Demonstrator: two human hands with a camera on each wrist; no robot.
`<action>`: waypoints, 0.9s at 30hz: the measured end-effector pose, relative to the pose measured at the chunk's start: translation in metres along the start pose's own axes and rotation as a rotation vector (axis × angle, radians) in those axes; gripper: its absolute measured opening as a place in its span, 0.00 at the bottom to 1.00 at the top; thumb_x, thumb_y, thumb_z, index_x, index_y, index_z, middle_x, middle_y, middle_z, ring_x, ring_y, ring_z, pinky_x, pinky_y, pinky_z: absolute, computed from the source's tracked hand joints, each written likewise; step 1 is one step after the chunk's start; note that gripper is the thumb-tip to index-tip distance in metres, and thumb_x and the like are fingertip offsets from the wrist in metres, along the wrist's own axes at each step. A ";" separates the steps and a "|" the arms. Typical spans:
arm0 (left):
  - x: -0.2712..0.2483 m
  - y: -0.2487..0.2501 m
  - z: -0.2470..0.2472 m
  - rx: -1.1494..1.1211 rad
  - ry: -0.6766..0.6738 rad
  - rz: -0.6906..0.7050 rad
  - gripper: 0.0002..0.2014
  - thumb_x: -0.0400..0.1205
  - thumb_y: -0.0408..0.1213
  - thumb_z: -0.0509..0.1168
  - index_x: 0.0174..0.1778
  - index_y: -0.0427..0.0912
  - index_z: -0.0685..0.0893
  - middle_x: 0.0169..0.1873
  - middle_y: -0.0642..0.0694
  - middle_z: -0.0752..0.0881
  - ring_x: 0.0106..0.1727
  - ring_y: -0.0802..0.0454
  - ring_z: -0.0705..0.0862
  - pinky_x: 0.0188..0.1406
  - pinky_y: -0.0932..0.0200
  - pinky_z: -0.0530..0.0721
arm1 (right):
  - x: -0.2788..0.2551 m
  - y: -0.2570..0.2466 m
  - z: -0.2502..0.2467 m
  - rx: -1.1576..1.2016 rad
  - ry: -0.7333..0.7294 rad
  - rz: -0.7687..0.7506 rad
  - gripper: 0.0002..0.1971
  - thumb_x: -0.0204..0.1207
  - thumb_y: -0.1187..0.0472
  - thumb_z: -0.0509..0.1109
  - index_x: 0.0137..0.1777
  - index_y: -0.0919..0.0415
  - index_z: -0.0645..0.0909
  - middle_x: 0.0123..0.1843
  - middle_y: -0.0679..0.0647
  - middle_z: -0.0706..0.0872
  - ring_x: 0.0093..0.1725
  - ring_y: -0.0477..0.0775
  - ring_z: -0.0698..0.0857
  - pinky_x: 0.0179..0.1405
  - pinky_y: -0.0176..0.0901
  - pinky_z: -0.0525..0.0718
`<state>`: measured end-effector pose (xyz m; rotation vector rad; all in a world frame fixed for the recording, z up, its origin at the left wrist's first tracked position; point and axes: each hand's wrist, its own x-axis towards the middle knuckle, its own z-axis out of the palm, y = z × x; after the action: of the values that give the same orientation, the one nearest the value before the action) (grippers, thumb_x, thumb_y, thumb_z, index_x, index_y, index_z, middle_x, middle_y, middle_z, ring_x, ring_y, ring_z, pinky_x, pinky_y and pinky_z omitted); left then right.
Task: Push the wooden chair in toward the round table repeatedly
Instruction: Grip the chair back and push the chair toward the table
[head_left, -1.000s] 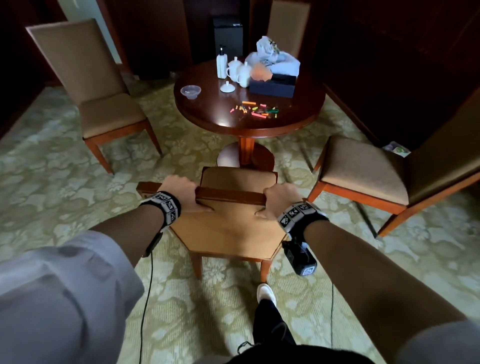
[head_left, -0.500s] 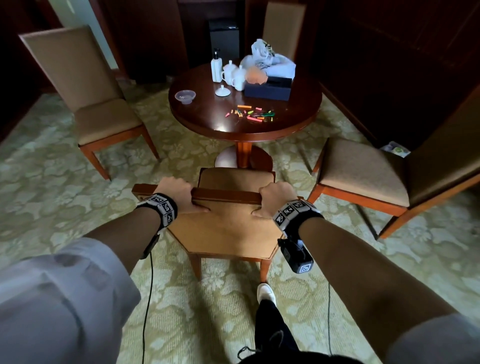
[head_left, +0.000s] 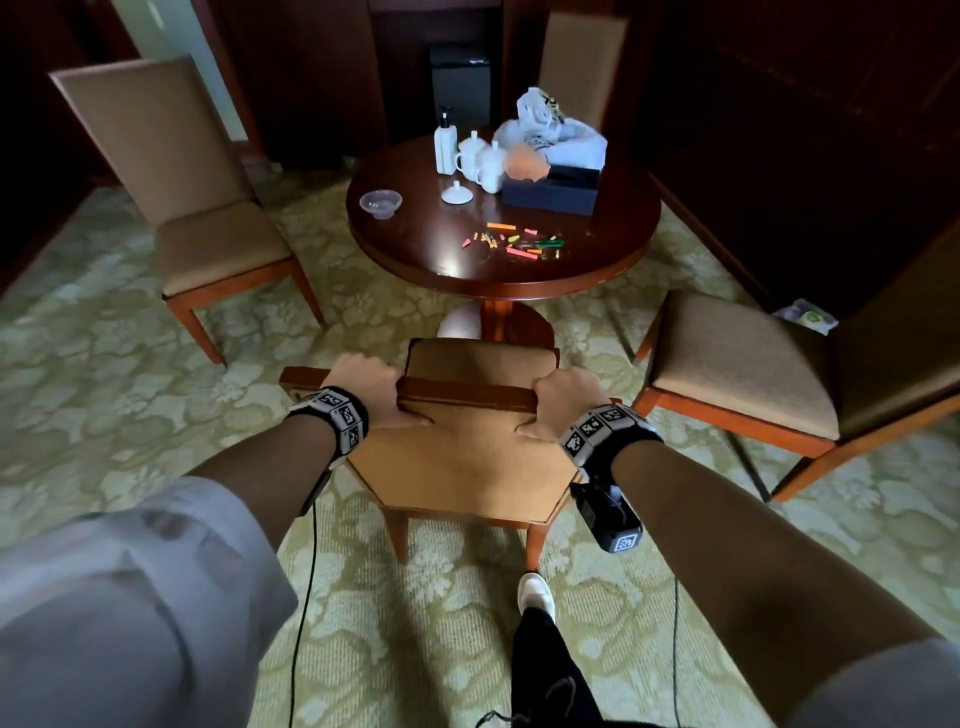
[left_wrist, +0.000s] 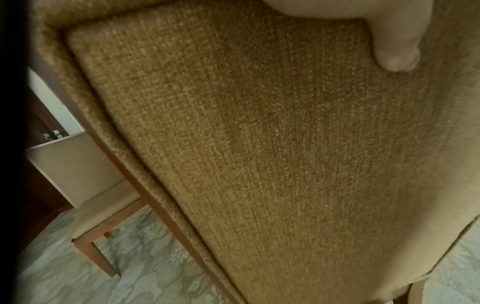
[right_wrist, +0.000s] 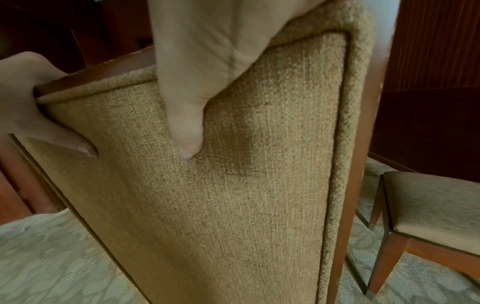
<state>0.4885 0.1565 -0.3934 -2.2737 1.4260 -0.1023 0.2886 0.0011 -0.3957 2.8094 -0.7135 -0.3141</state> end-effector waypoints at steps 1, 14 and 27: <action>0.001 -0.001 0.000 0.001 0.001 0.001 0.41 0.67 0.82 0.52 0.60 0.51 0.81 0.47 0.49 0.87 0.50 0.47 0.87 0.43 0.56 0.81 | 0.001 0.000 0.000 -0.001 0.000 0.001 0.27 0.74 0.32 0.64 0.56 0.55 0.82 0.50 0.52 0.86 0.52 0.56 0.85 0.44 0.45 0.76; -0.005 -0.001 0.000 -0.019 -0.011 -0.025 0.38 0.67 0.80 0.56 0.54 0.50 0.81 0.43 0.49 0.87 0.46 0.48 0.87 0.41 0.56 0.82 | 0.003 -0.003 0.000 0.042 -0.027 -0.007 0.26 0.72 0.32 0.66 0.51 0.56 0.82 0.44 0.52 0.85 0.48 0.56 0.85 0.46 0.47 0.82; -0.016 0.010 -0.002 -0.333 -0.097 -0.159 0.44 0.60 0.80 0.64 0.62 0.49 0.77 0.53 0.47 0.86 0.55 0.45 0.85 0.57 0.49 0.83 | -0.004 -0.015 -0.016 0.172 -0.179 0.100 0.25 0.68 0.36 0.74 0.54 0.55 0.84 0.48 0.52 0.85 0.51 0.56 0.86 0.39 0.42 0.76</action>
<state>0.4726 0.1665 -0.3932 -2.6187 1.2894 0.2087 0.2962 0.0182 -0.3842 2.9182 -0.9592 -0.5149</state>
